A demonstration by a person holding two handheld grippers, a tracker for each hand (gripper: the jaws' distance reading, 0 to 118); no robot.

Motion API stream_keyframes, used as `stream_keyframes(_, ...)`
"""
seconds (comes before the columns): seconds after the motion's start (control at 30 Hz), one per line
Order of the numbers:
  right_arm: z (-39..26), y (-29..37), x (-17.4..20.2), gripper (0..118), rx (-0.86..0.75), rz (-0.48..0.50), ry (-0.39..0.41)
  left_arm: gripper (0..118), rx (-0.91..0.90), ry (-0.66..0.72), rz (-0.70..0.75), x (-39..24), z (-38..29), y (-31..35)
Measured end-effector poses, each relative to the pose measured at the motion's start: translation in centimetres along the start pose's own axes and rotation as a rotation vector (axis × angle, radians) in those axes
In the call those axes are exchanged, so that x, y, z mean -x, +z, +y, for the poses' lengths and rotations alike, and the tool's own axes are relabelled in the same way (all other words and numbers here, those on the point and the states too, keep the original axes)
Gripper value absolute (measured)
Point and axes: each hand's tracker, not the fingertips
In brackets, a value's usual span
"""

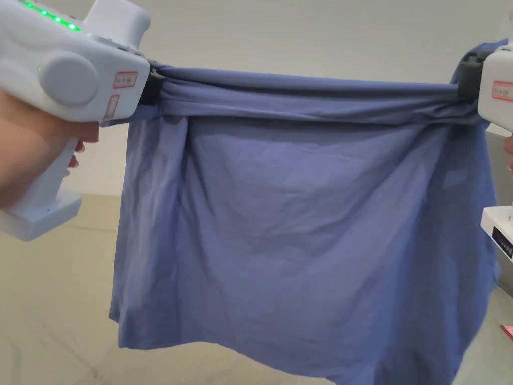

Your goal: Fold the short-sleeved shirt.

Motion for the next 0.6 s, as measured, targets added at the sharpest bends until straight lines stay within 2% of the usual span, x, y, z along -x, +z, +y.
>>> stream_keyframes(0.13, -0.4, -4.6, 0.7, 15, 0.029, -0.01, -0.034, 8, 0.004, -0.022, 0.019, -0.1, 0.2, -5.0)
stream_keyframes(0.2, -0.8, -6.9, 1.4, 15, 0.036, -0.023, -0.025, 8, 0.006, -0.089, 0.049, -0.3, -0.1, -7.4)
stream_keyframes(0.33, -2.3, -10.9, 3.6, 15, 0.044, -0.04, 0.029, 8, 0.037, -0.094, 0.065, -0.1, -1.4, -12.7)
stream_keyframes(0.5, -6.3, -13.8, 6.0, 15, 0.102, -0.015, 0.029, 8, 0.095, -0.134, 0.07, -0.3, -5.8, -17.9)
stream_keyframes(0.6, -10.3, -14.3, 7.3, 15, 0.166, 0.025, 0.042, 8, 0.146, -0.13, 0.044, -1.1, -9.6, -18.8)
